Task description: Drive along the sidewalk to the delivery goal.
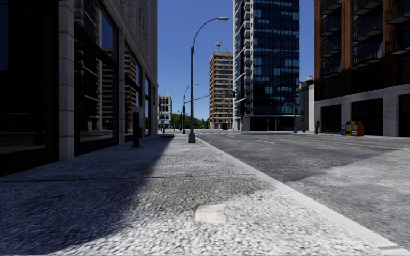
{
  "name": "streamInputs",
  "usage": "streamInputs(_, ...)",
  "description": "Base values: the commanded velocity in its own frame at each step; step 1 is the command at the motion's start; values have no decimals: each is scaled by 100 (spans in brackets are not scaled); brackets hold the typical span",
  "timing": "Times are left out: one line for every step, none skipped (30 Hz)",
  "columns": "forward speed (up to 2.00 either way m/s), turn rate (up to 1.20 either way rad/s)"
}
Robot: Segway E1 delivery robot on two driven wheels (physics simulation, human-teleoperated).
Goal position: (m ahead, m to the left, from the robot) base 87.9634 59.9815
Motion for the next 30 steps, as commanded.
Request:
streamInputs(200,25)
streamInputs(200,49)
streamInputs(200,77)
streamInputs(200,100)
streamInputs(200,112)
streamInputs(200,114)
streamInputs(200,114)
streamInputs(200,114)
streamInputs(200,115)
streamInputs(200,64)
streamInputs(200,41)
streamInputs(200,28)
streamInputs(200,11)
streamInputs(200,2)
streamInputs(200,0)
streamInputs(200,0)
streamInputs(200,0)
streamInputs(200,0)
streamInputs(200,0)
streamInputs(200,0)
streamInputs(200,0)
streamInputs(200,0)
streamInputs(200,0)
streamInputs(200,0)
streamInputs(200,0)
streamInputs(200,0)
streamInputs(200,0)
streamInputs(200,0)
streamInputs(200,0)
streamInputs(200,0)
